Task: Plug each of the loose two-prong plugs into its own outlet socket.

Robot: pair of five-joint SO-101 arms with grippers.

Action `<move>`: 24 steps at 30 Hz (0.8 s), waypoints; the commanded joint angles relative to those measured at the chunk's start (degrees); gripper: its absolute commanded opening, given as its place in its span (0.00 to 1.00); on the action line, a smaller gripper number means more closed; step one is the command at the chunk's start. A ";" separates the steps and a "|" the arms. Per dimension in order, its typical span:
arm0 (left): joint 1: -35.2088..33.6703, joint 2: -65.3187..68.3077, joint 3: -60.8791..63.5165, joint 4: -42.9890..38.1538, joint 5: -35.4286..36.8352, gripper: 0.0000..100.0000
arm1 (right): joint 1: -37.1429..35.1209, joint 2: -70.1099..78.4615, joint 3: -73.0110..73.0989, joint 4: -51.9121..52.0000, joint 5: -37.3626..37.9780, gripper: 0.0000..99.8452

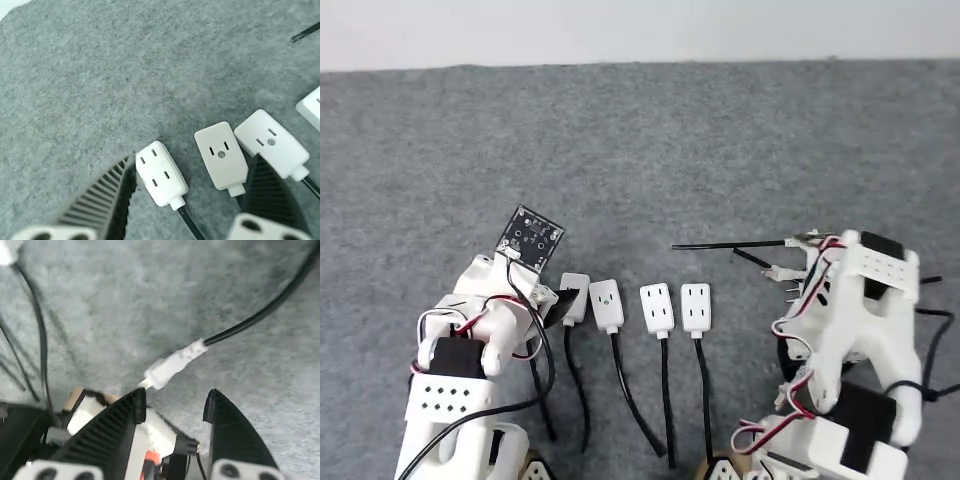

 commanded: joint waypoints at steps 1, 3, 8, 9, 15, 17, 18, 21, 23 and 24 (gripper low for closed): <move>0.44 0.00 -0.75 -1.49 0.18 0.34 | 3.38 -0.22 0.00 -2.68 -0.09 0.19; 0.44 -0.09 -0.75 -1.49 0.18 0.34 | 3.65 -0.22 0.09 -2.86 -0.09 0.19; 0.44 -0.09 -0.75 -1.49 0.18 0.34 | 2.86 -0.22 6.07 -8.13 2.90 0.19; 0.44 -0.09 -0.75 -1.49 0.18 0.34 | 2.77 -0.22 8.00 -9.98 3.34 0.19; 0.44 -0.18 -0.75 -1.49 0.18 0.34 | 1.27 -0.22 15.03 -17.71 3.52 0.19; 0.44 -0.09 -0.75 -1.49 0.18 0.34 | 1.27 -0.22 16.00 -19.03 3.52 0.18; 0.44 -0.09 -0.75 -1.49 0.18 0.34 | 1.27 -0.22 16.26 -19.56 3.52 0.16; 0.44 -0.09 -0.75 -1.49 0.18 0.34 | 1.36 -0.22 16.26 -21.23 3.52 0.00; 0.44 -0.09 -0.75 -1.49 0.18 0.34 | 1.36 -0.13 16.79 -21.14 3.52 0.03; 0.44 -0.09 -0.75 -1.49 0.18 0.34 | 1.27 0.31 17.23 -21.23 3.52 0.01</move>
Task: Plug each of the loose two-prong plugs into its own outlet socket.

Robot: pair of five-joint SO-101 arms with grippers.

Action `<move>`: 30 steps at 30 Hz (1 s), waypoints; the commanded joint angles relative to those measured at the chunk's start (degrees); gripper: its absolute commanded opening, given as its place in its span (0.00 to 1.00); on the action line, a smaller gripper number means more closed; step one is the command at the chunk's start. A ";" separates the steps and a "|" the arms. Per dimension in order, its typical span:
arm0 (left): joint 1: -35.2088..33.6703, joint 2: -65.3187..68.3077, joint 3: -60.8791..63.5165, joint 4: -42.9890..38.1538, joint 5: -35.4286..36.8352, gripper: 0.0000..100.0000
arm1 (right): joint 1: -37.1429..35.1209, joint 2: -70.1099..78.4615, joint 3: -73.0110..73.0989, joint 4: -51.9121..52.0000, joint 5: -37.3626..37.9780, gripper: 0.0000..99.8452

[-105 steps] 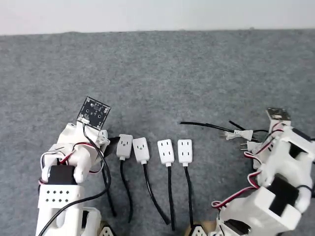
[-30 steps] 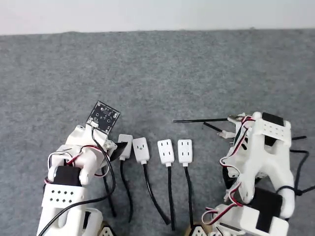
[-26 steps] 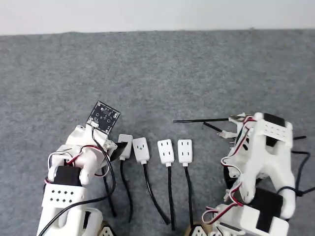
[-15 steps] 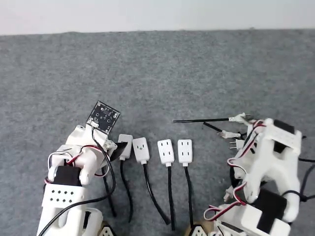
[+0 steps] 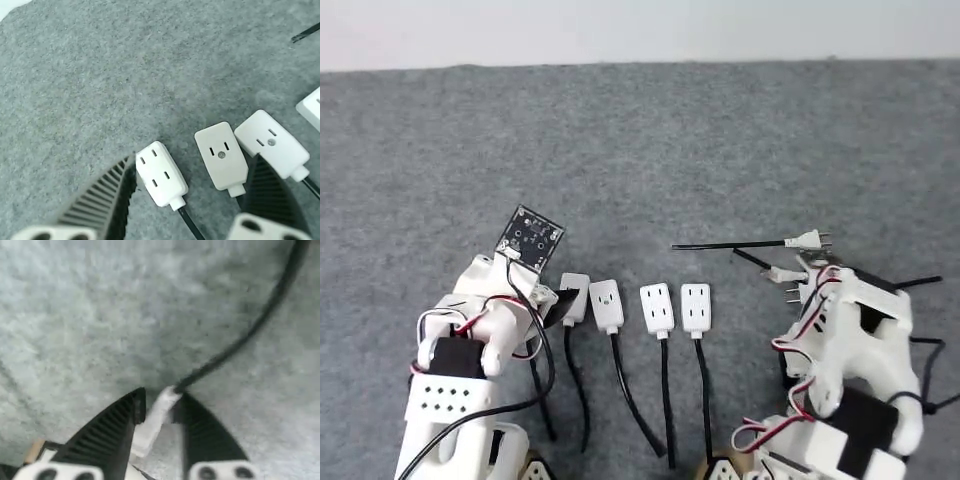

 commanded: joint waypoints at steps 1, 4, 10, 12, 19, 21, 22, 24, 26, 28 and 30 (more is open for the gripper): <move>0.44 -0.09 -0.75 -1.49 0.18 0.34 | -0.66 1.45 1.93 -0.57 0.62 0.00; 0.44 0.00 -0.75 -1.49 0.18 0.34 | -0.66 4.79 0.88 -0.48 0.70 0.01; 0.44 0.00 -0.75 -1.49 0.18 0.34 | -0.40 7.96 -7.74 5.49 2.55 0.01; 0.53 0.00 -0.75 -1.49 0.18 0.34 | -0.31 7.16 -13.54 10.07 2.64 0.01; 0.53 0.00 -0.66 -1.76 0.18 0.34 | -1.98 1.36 -41.41 27.91 2.46 0.01; 0.53 0.00 0.31 -3.16 0.18 0.34 | -2.95 0.22 -49.14 32.04 2.20 0.01; 0.53 0.00 0.92 -4.13 0.18 0.34 | -3.65 -0.31 -52.22 33.10 2.20 0.01; 0.53 0.00 1.27 -4.84 0.18 0.34 | -4.62 -1.54 -55.91 33.19 1.76 0.01; 0.53 0.00 1.36 -4.84 0.18 0.34 | -6.11 -2.33 -58.02 33.10 0.44 0.01; 0.53 0.00 1.36 -4.92 0.18 0.34 | -8.13 -3.30 -58.99 33.10 0.09 0.01; 0.62 0.00 1.36 -4.92 0.18 0.34 | -10.51 -4.35 -59.78 33.01 -0.26 0.01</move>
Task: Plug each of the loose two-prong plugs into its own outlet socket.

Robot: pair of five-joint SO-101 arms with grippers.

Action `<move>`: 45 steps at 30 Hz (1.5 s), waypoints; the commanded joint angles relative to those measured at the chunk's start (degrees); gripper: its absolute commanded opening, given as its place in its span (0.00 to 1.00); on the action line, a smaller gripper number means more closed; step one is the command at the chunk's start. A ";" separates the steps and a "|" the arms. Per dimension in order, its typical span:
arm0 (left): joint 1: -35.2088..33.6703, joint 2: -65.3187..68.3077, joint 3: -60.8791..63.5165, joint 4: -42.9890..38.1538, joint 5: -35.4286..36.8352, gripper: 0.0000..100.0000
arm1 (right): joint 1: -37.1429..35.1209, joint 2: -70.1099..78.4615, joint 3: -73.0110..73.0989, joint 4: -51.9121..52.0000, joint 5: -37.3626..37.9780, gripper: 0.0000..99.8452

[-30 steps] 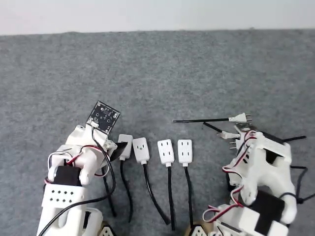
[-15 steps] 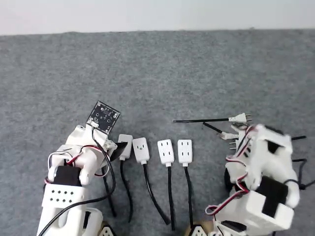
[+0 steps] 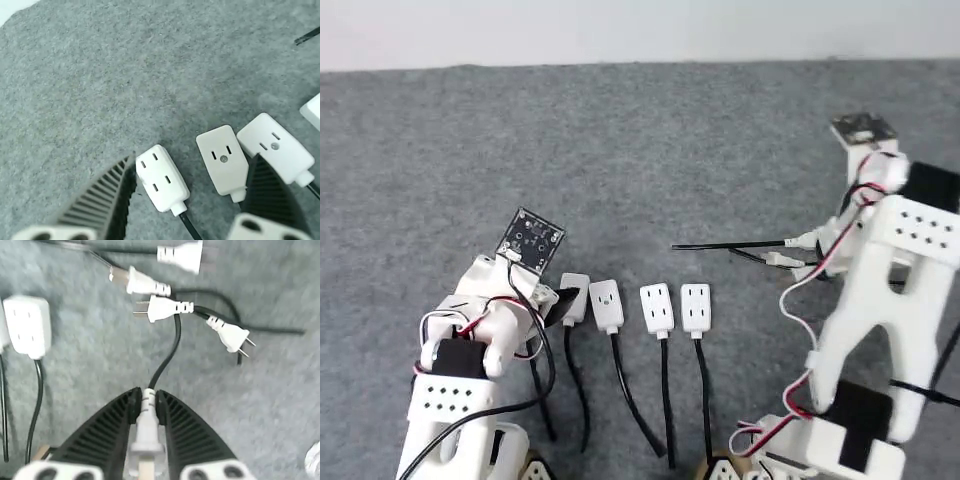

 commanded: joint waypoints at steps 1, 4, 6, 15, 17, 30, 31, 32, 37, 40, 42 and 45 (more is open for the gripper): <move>0.62 0.00 -0.66 -1.67 0.18 0.34 | -4.79 -4.35 -5.10 2.24 -1.05 0.01; 2.11 0.00 -0.48 -1.49 0.18 0.34 | -9.10 -6.20 -7.65 2.24 -2.99 0.01; 2.99 -0.18 0.40 -1.67 0.18 0.34 | -11.03 -7.87 -9.93 2.33 -3.60 0.01; 2.99 -0.26 0.57 -1.76 0.18 0.34 | -11.56 -12.88 -25.32 2.33 -1.76 0.01; 2.99 -0.26 0.57 -1.76 0.18 0.34 | -11.56 -14.11 -27.16 2.24 -0.18 0.01; 2.99 -0.18 0.57 -1.76 0.09 0.34 | -18.07 -16.84 -26.99 0.22 0.35 0.01; 2.99 -0.18 0.57 -1.76 0.09 0.34 | -18.07 -16.22 -26.46 0.13 0.62 0.01; 2.99 -0.26 0.57 -1.76 0.09 0.34 | -18.07 -15.60 -25.85 0.13 0.79 0.01; 2.99 -0.09 0.57 -1.76 0.09 0.34 | -17.89 -11.30 -21.27 2.24 0.79 0.14; 2.99 -0.09 0.57 -1.76 0.09 0.34 | -15.52 -8.75 -15.82 1.89 0.79 0.27; 2.99 -0.09 0.57 -1.76 0.09 0.34 | -13.93 -6.37 -12.22 1.80 1.58 0.30; 2.99 -0.09 0.57 -1.76 0.09 0.34 | -10.24 -2.86 -7.38 1.80 4.57 0.29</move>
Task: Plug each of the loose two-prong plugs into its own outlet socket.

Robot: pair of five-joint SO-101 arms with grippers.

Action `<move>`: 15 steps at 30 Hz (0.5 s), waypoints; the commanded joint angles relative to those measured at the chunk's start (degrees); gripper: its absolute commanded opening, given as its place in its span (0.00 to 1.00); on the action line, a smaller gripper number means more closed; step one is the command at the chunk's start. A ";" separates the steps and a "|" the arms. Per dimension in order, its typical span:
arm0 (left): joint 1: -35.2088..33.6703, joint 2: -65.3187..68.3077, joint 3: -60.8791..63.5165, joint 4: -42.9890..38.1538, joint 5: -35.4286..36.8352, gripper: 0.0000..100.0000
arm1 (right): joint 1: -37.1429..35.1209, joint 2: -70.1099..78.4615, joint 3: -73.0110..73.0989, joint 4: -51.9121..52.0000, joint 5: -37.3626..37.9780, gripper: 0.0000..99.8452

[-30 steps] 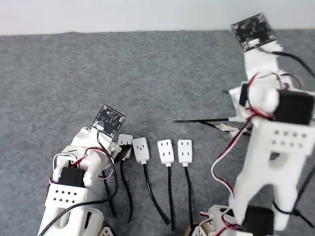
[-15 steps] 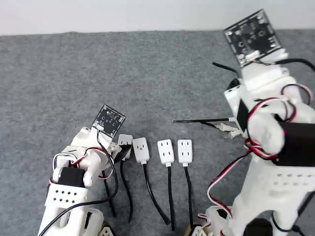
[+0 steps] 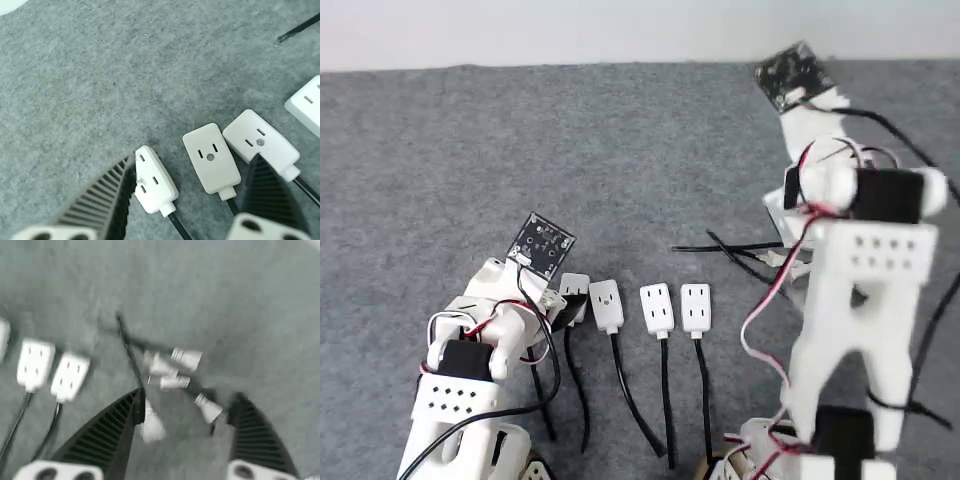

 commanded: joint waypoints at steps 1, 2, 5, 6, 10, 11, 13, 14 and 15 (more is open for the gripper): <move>0.44 -0.09 -0.57 -1.49 0.09 0.34 | 4.62 2.68 4.13 1.54 3.08 0.28; 0.44 -0.09 -0.57 -1.49 0.09 0.34 | 5.85 3.56 5.54 1.54 3.96 0.28; 0.44 0.00 -0.57 -1.49 0.09 0.34 | 8.92 5.49 11.16 1.54 6.95 0.26; 0.44 0.00 -0.57 -1.49 0.09 0.34 | 9.54 6.11 13.54 1.54 7.82 0.25; 0.26 0.00 -0.57 -1.58 0.09 0.34 | 11.65 7.16 23.56 1.63 11.60 0.24; 0.26 0.00 -0.57 -1.58 0.09 0.34 | 12.44 7.16 25.41 1.63 13.01 0.24; 0.26 0.00 -0.57 -1.58 0.09 0.34 | 14.11 7.43 28.04 1.63 16.44 0.24; 0.26 0.00 -0.57 -1.58 0.09 0.34 | 15.08 7.78 29.19 1.63 18.29 0.24; 0.26 0.00 -0.57 -1.58 0.09 0.34 | 15.96 7.87 30.51 1.63 20.57 0.24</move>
